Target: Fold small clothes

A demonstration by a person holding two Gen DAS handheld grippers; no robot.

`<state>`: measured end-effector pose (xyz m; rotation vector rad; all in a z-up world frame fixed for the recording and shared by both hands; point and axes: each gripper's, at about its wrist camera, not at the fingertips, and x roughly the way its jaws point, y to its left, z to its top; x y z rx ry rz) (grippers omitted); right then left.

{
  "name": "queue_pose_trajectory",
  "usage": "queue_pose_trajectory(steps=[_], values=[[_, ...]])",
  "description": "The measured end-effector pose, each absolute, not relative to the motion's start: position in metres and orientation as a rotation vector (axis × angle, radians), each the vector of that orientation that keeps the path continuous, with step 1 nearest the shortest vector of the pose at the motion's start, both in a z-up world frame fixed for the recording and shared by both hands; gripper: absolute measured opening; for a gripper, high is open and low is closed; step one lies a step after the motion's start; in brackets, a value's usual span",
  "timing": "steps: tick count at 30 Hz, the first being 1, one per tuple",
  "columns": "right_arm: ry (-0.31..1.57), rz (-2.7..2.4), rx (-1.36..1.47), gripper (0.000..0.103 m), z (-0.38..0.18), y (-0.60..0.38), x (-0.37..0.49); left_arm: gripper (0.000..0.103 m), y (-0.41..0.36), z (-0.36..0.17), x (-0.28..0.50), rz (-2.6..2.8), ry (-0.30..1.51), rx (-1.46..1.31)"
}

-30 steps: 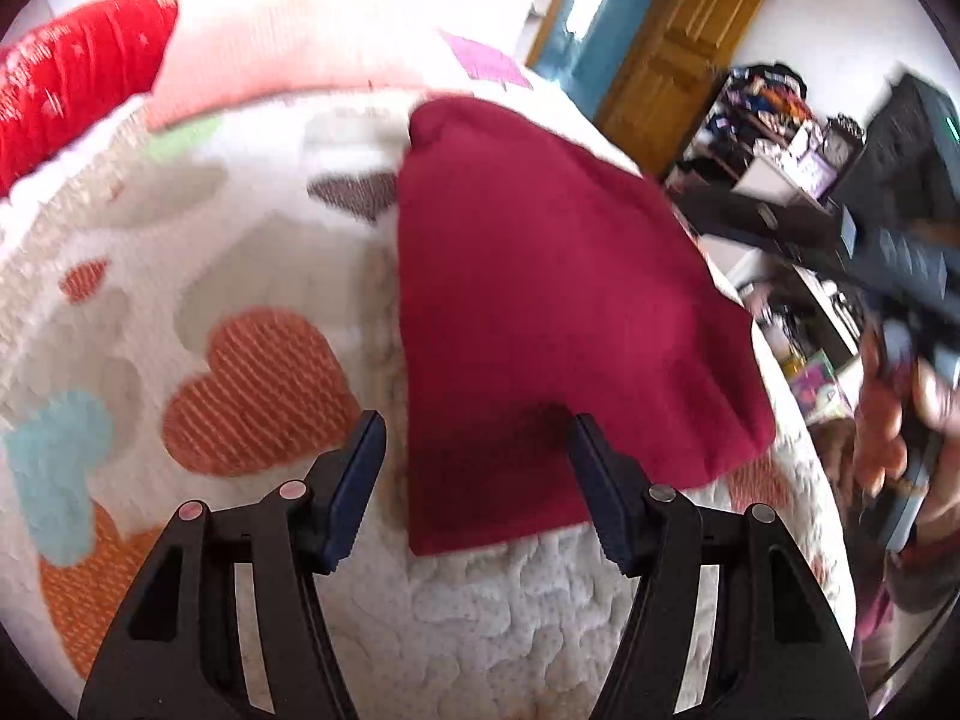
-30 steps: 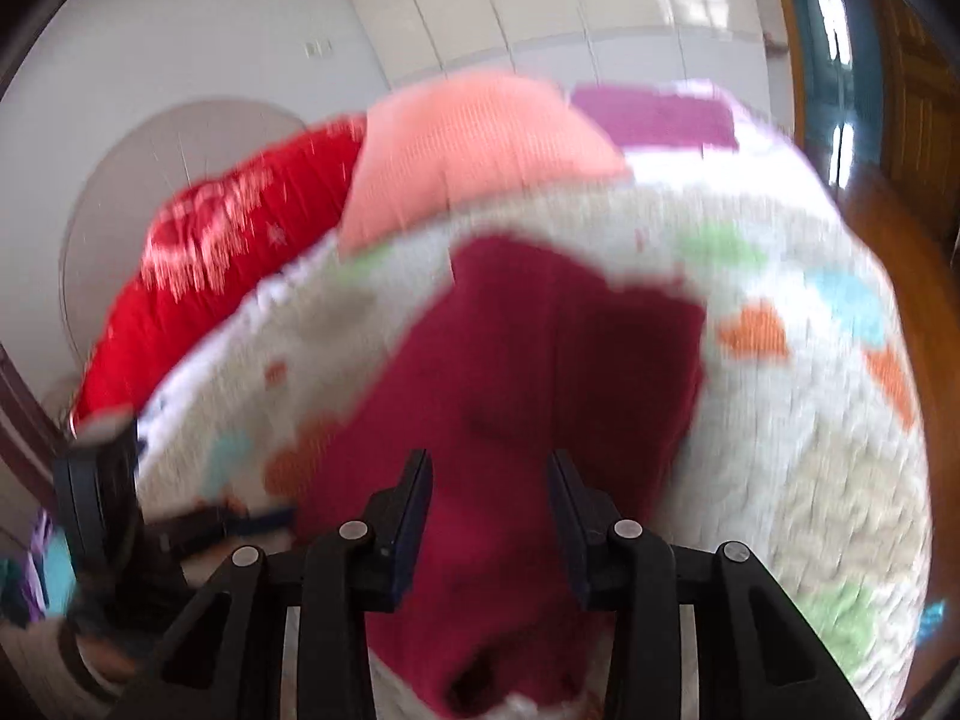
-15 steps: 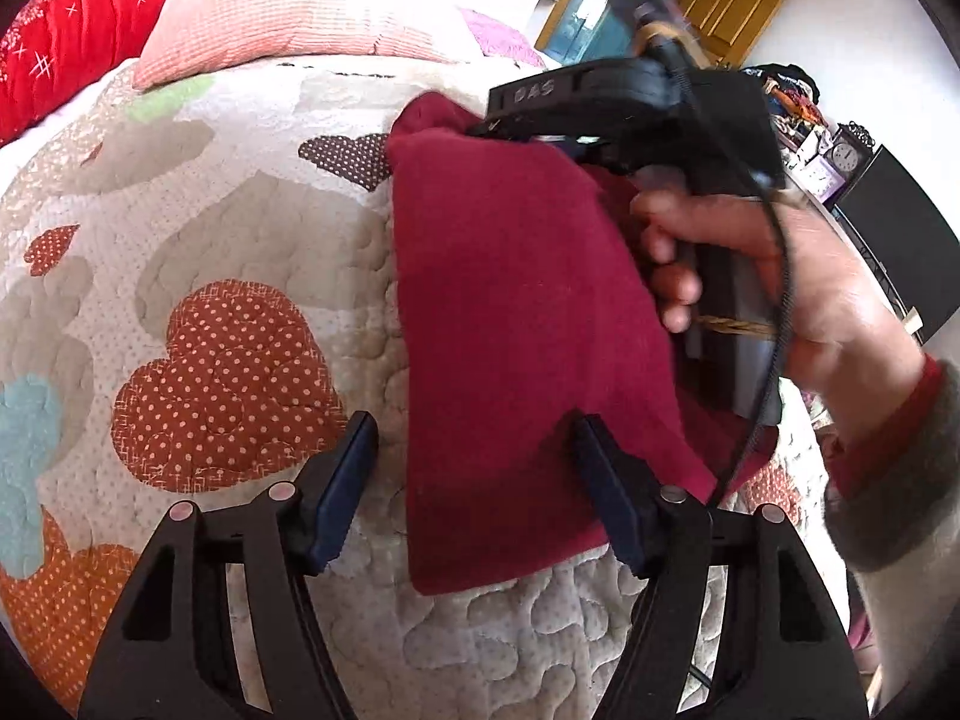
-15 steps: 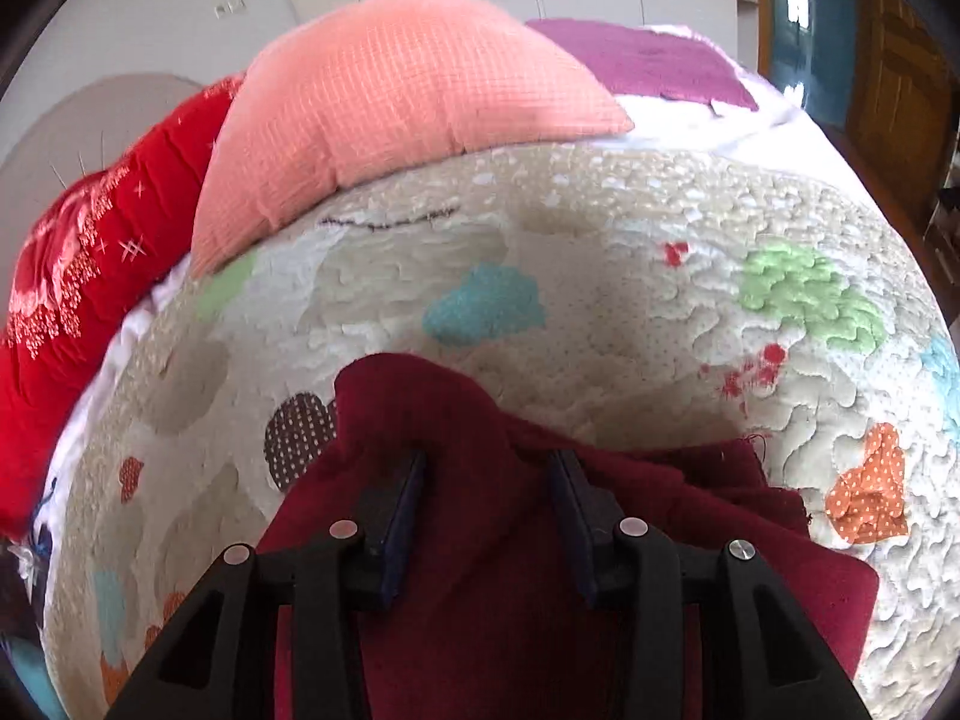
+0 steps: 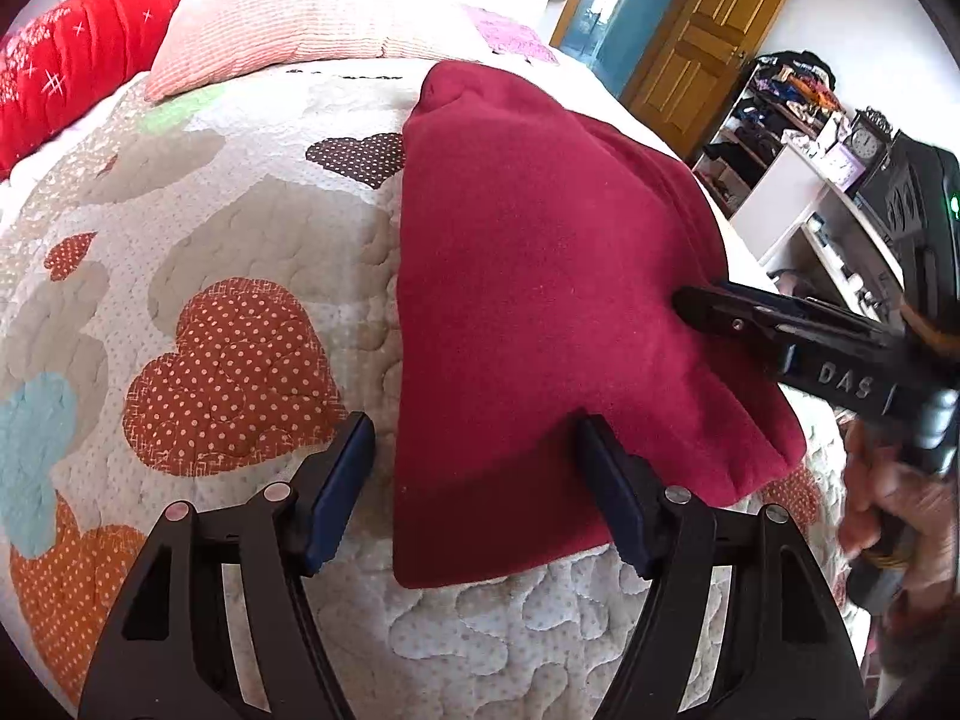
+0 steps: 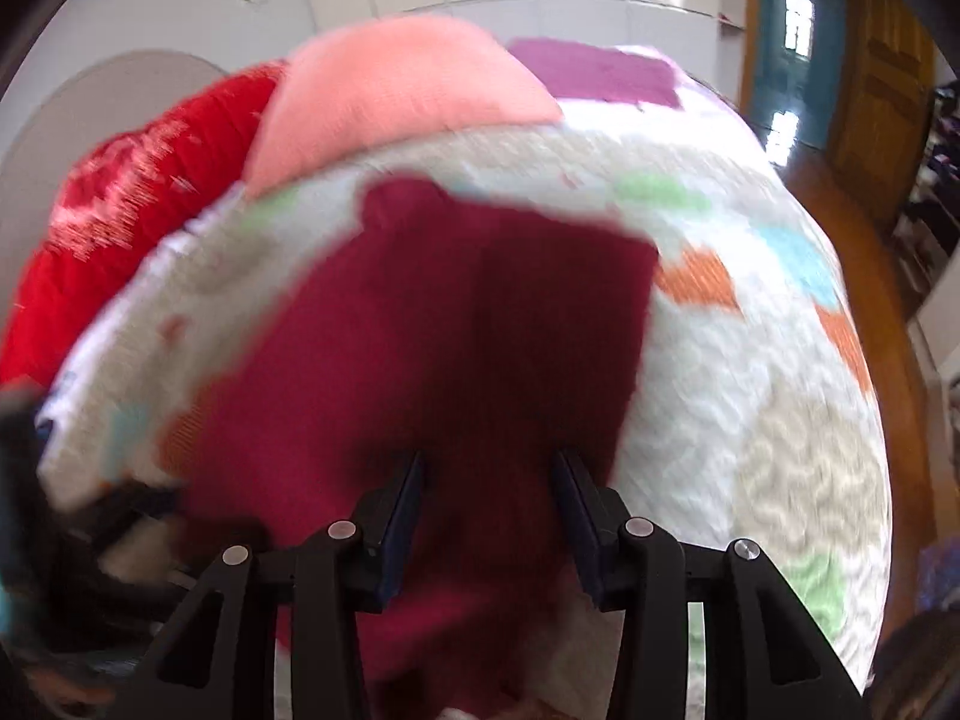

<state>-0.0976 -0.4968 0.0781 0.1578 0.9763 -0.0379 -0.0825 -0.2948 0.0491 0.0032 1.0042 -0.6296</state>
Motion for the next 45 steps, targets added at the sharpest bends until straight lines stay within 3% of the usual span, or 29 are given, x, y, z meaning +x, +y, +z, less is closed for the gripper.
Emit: queue_pose_trajectory(steps=[15,18,21,28,33,35,36,38,40,45], values=[[0.883,-0.084,0.244,0.052,0.109,-0.5,-0.128,0.071,-0.313,0.093,-0.068,-0.599,0.948,0.045],[0.878,-0.097,0.319,0.052,0.103,-0.513,-0.127,0.071,-0.317,0.089,-0.055,-0.599,0.954,0.035],[0.874,-0.093,0.384,0.065,0.093,-0.527,-0.123,0.071,-0.315,0.083,-0.04,-0.615,0.972,-0.002],[0.88,0.021,0.542,0.071,0.059,-0.552,-0.106,0.082,-0.315,0.064,-0.012,-0.705,1.051,-0.129],[0.858,0.096,0.626,0.075,0.042,-0.56,-0.094,0.084,-0.32,0.047,-0.002,-0.753,1.099,-0.186],[0.853,0.132,0.628,0.072,0.041,-0.557,-0.089,0.076,-0.319,0.047,-0.002,-0.756,1.095,-0.202],[0.852,0.143,0.619,0.057,0.042,-0.554,-0.087,0.074,-0.317,0.049,-0.004,-0.756,1.091,-0.204],[0.85,0.144,0.591,0.051,0.046,-0.547,-0.088,0.061,-0.309,0.056,-0.011,-0.766,1.083,-0.219],[0.831,0.148,0.568,0.046,0.057,-0.539,-0.094,0.059,-0.297,0.068,-0.023,-0.779,1.08,-0.235],[0.851,0.237,0.55,0.045,0.085,-0.498,-0.121,0.059,-0.244,0.097,-0.08,-0.745,1.065,-0.202]])
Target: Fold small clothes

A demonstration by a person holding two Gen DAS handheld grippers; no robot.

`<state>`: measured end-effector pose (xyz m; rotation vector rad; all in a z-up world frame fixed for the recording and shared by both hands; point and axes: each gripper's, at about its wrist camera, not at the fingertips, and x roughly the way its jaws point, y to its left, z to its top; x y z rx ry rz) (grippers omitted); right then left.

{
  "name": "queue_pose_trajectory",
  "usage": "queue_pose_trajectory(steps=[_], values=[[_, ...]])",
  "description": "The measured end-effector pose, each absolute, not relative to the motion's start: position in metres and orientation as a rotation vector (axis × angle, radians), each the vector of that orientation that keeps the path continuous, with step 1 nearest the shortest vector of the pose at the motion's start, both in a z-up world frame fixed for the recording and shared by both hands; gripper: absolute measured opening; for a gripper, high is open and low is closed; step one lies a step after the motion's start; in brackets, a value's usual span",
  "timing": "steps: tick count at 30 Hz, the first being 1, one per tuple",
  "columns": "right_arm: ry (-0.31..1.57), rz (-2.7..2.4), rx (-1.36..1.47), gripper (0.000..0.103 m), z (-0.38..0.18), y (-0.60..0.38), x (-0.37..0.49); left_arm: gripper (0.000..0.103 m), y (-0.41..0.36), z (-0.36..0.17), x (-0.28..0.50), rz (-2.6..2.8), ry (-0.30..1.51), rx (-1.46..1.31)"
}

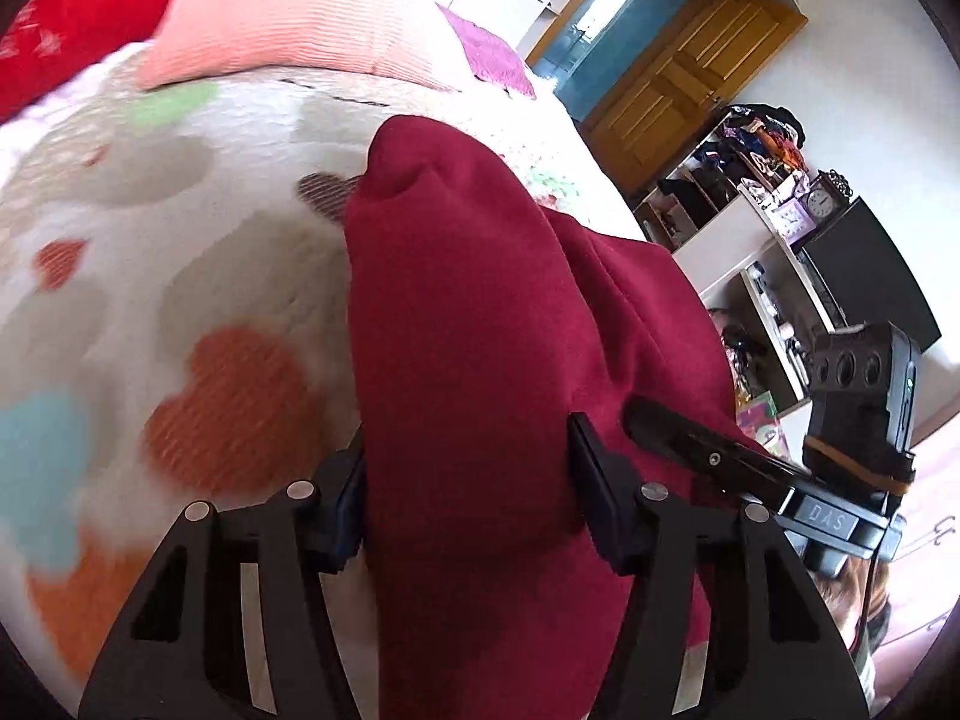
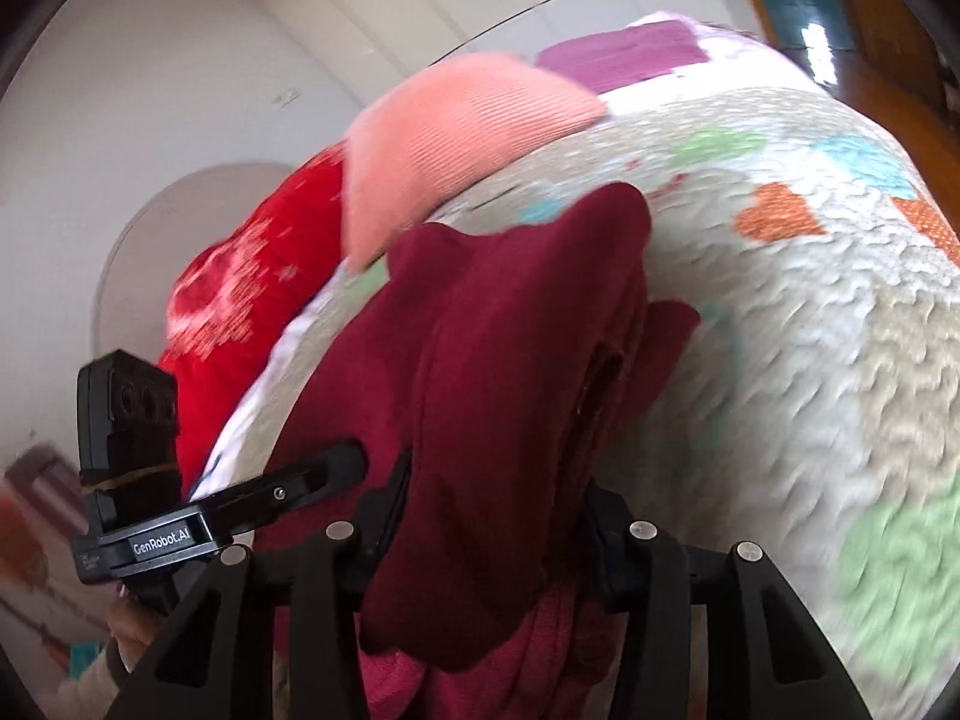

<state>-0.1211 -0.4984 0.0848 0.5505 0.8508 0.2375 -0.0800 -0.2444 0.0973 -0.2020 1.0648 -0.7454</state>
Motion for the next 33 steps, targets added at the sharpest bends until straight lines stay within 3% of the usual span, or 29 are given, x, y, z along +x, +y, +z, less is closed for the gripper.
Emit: queue_pose_trajectory(steps=[5,9,13,17,20,23,33], values=[[0.903,0.309,0.516,0.047,0.082,-0.44,-0.164,0.059,-0.201,0.088,-0.137,-0.67,1.097,-0.149],[0.982,0.26,0.45,0.054,0.06,-0.421,-0.181,0.059,-0.192,0.082,-0.152,-0.641,1.081,-0.121],[0.889,0.221,0.445,0.055,0.097,-0.436,-0.209,0.061,-0.187,0.105,-0.16,-0.574,0.993,-0.079],[0.857,0.252,0.215,0.052,0.132,-0.406,-0.215,0.064,-0.2,0.108,-0.163,-0.53,0.956,-0.012],[0.894,0.279,0.142,0.046,0.12,-0.385,-0.209,0.064,-0.21,0.092,-0.159,-0.503,0.976,0.028],[0.971,0.175,-0.002,0.046,0.084,-0.371,-0.201,0.066,-0.214,0.084,-0.158,-0.498,0.965,0.034],[0.88,0.033,0.122,0.049,0.121,-0.382,-0.249,0.066,-0.201,0.107,-0.182,-0.424,0.847,0.039]])
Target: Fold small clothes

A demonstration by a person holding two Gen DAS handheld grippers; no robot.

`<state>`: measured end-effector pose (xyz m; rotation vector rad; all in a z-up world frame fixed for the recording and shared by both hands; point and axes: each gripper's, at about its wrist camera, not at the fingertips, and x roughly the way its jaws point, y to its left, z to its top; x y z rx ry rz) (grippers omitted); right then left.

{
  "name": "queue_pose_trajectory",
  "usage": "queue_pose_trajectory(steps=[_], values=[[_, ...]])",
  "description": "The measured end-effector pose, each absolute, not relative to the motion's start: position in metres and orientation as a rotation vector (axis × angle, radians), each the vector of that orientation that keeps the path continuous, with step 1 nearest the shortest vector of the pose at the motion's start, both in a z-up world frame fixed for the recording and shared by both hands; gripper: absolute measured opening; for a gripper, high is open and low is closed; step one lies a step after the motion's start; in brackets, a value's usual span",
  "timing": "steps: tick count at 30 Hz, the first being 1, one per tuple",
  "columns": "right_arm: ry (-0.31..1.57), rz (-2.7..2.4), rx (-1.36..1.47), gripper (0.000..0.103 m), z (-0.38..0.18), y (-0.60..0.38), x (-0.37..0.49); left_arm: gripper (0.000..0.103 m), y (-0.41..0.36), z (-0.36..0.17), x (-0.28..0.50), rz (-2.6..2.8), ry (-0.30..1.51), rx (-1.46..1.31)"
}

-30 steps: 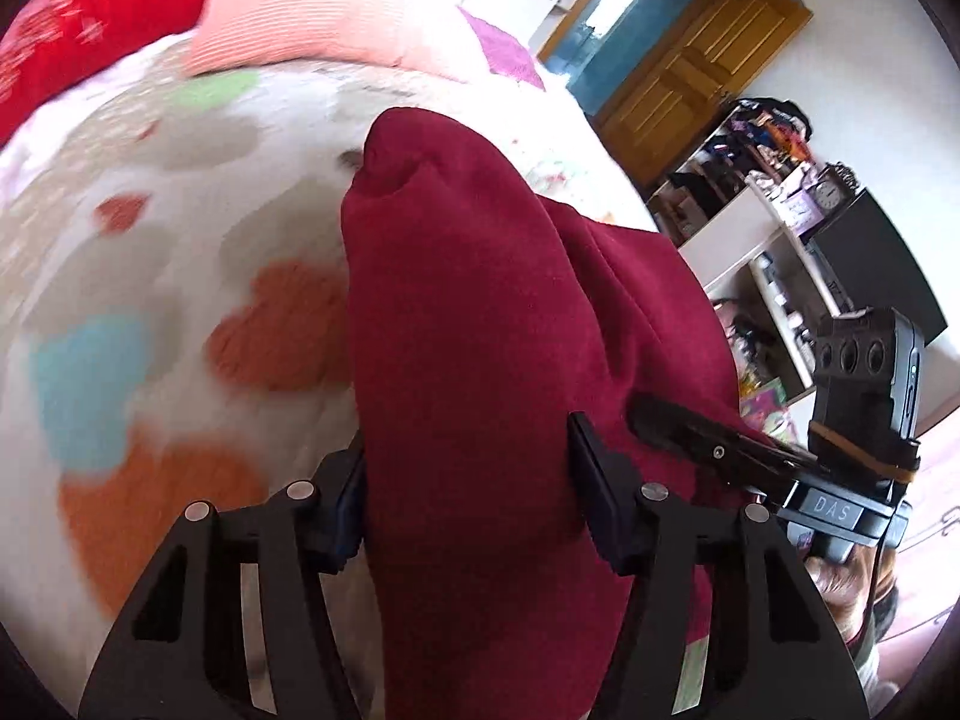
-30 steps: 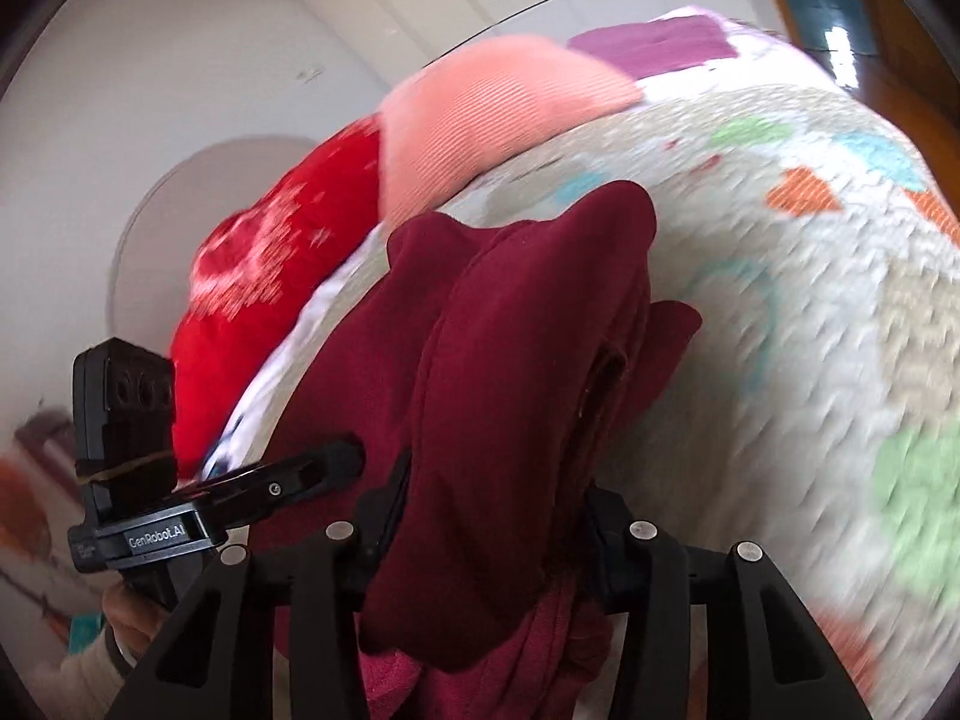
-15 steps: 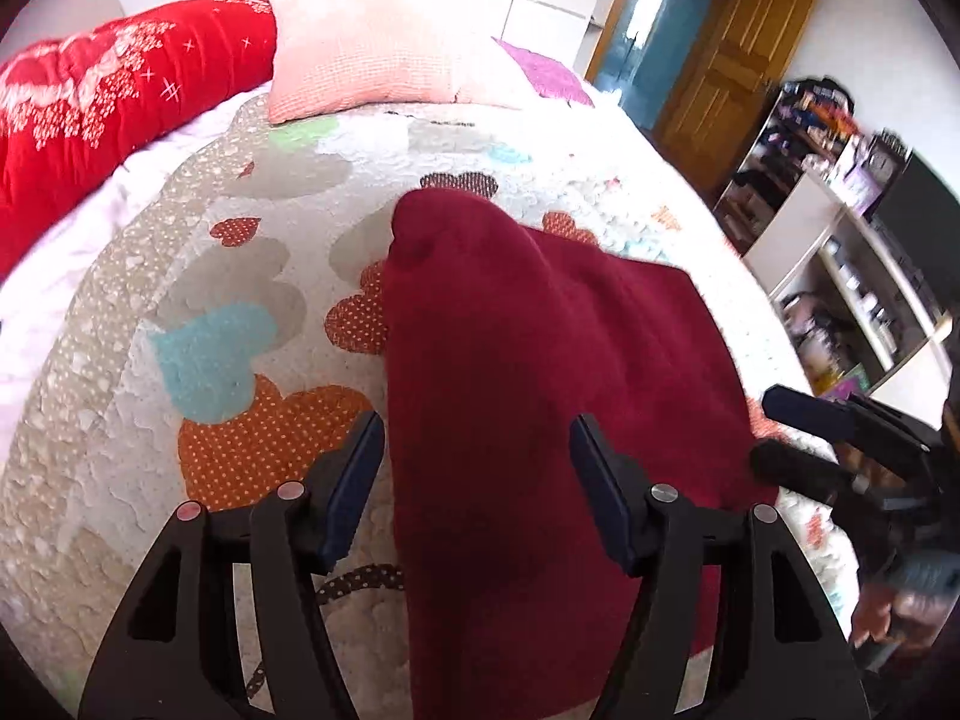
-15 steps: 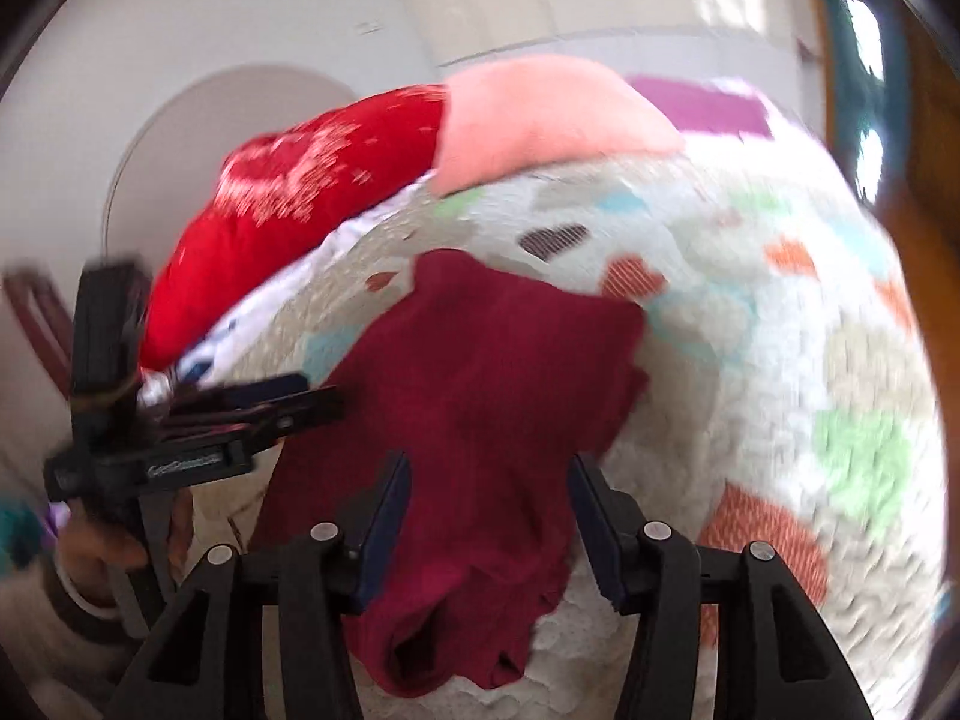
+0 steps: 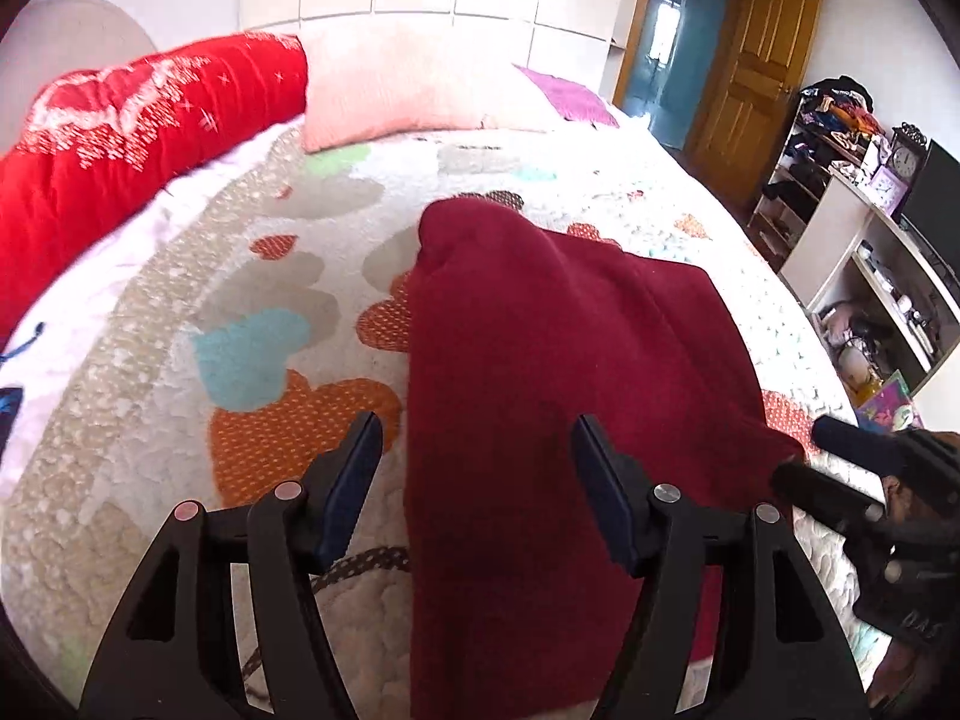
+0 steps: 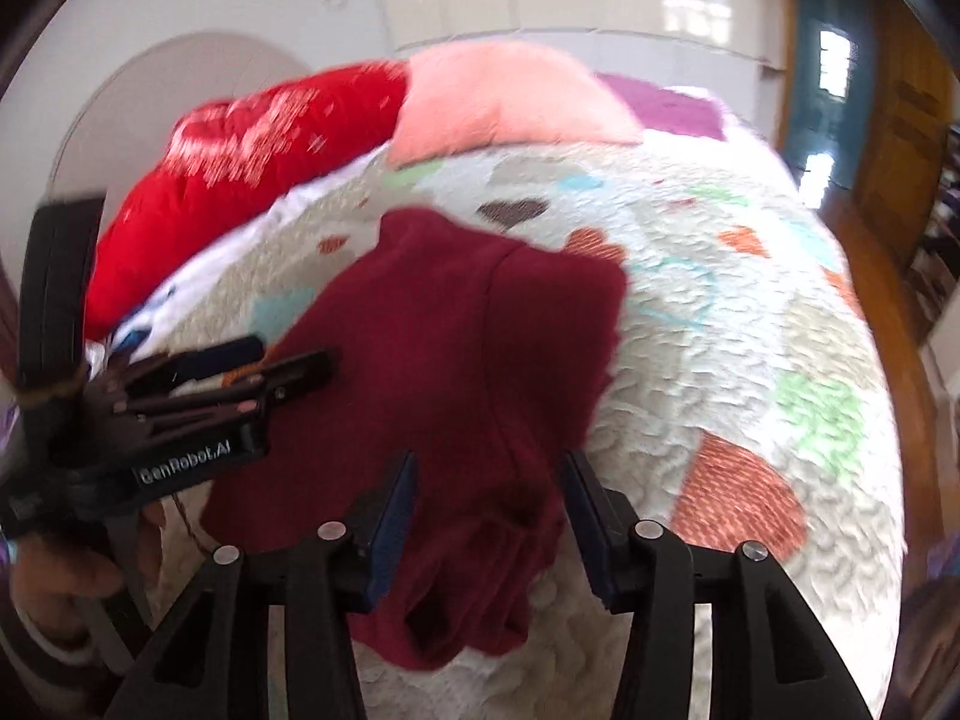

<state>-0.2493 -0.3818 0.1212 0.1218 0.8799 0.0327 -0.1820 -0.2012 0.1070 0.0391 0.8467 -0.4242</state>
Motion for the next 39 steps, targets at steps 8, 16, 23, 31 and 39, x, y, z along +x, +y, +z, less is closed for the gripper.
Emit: queue_pose_trajectory(steps=[8,16,23,31,39], values=[[0.839,-0.107,0.129,0.05,0.14,-0.367,-0.27,0.066,-0.189,0.126,-0.21,-0.377,0.766,0.064],[0.821,-0.139,0.14,0.05,0.145,-0.36,-0.279,0.066,-0.181,0.133,-0.222,-0.359,0.735,0.063],[0.812,-0.138,0.153,0.062,0.144,-0.359,-0.278,0.066,-0.18,0.132,-0.225,-0.355,0.719,0.068],[0.825,-0.121,0.148,0.063,0.139,-0.355,-0.274,0.066,-0.179,0.13,-0.226,-0.355,0.726,0.068],[0.835,-0.111,0.158,0.063,0.133,-0.358,-0.271,0.066,-0.178,0.131,-0.225,-0.357,0.722,0.071]])
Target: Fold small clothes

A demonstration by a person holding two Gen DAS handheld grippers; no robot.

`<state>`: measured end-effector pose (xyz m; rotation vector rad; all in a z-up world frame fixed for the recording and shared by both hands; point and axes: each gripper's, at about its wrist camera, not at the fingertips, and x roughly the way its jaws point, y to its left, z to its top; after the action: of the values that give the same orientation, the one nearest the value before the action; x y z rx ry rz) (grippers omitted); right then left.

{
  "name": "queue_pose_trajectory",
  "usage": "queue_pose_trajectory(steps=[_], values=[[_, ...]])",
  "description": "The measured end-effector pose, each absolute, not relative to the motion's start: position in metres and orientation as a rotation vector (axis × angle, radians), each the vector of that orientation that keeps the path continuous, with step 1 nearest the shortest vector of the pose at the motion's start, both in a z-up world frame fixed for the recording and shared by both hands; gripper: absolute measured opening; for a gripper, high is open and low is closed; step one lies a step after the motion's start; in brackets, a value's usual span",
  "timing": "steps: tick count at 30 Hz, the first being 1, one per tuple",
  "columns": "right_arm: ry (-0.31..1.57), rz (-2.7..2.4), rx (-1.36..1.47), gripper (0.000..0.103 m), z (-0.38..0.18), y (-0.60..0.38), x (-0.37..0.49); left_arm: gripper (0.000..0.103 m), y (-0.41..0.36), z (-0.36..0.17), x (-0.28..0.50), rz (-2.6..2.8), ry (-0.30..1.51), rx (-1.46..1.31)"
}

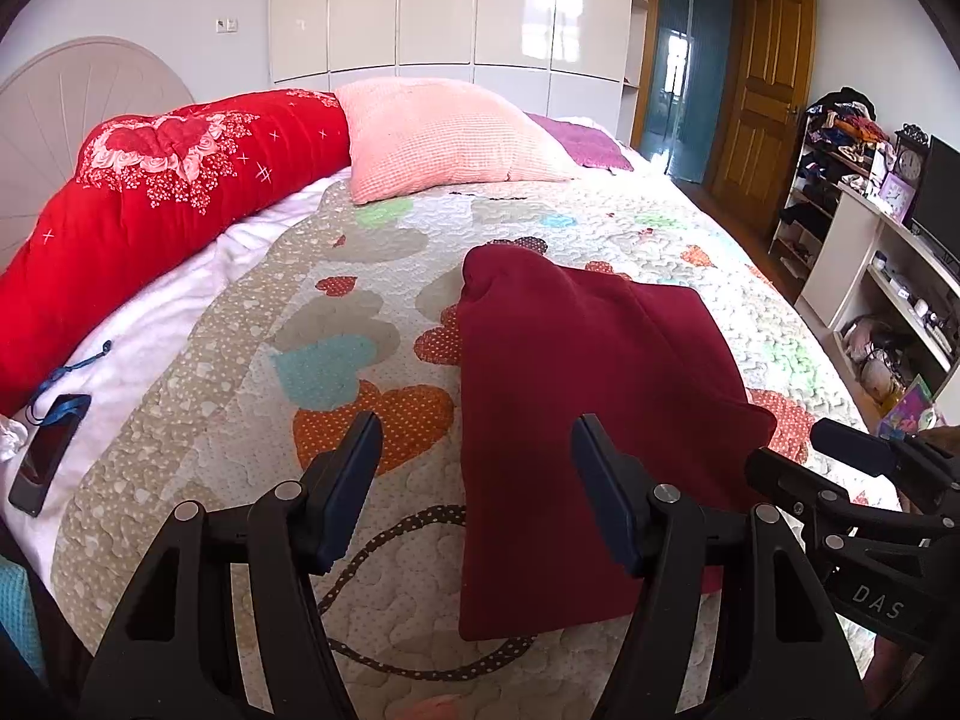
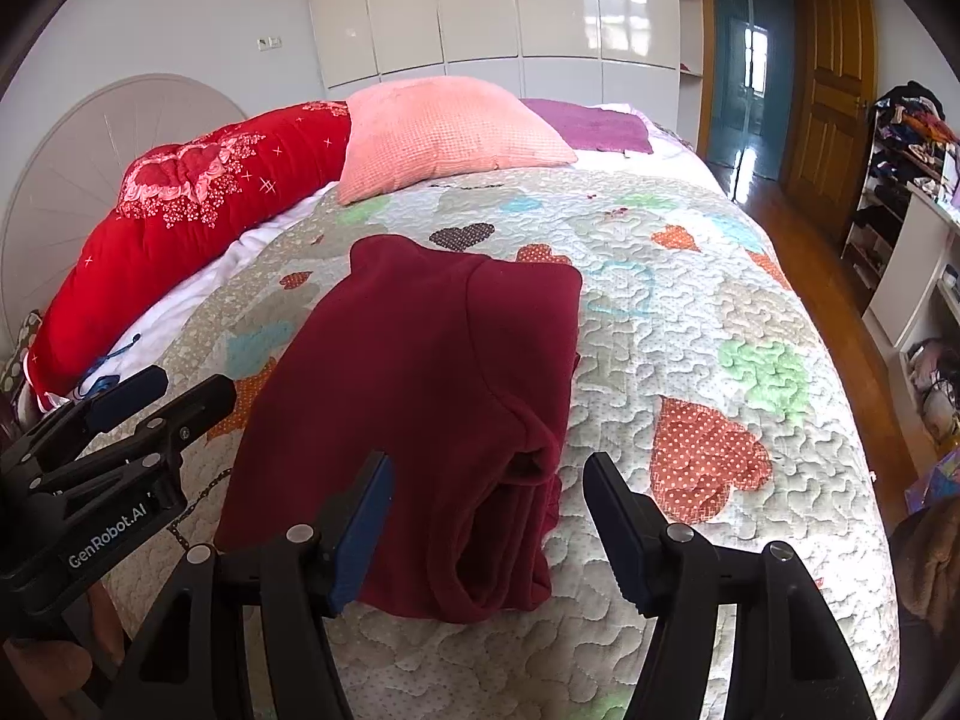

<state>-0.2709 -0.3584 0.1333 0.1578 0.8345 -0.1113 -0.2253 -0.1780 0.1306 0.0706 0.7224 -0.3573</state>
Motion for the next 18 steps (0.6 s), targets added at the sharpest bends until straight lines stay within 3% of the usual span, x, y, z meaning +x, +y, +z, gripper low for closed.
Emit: queue_pose_trajectory(steps=[18], values=[[0.846,-0.089,0.177,0.064,0.1258,-0.3627,-0.2676,0.066,-0.1808,0.1262,-0.2243,-0.367,0.733,0.081]])
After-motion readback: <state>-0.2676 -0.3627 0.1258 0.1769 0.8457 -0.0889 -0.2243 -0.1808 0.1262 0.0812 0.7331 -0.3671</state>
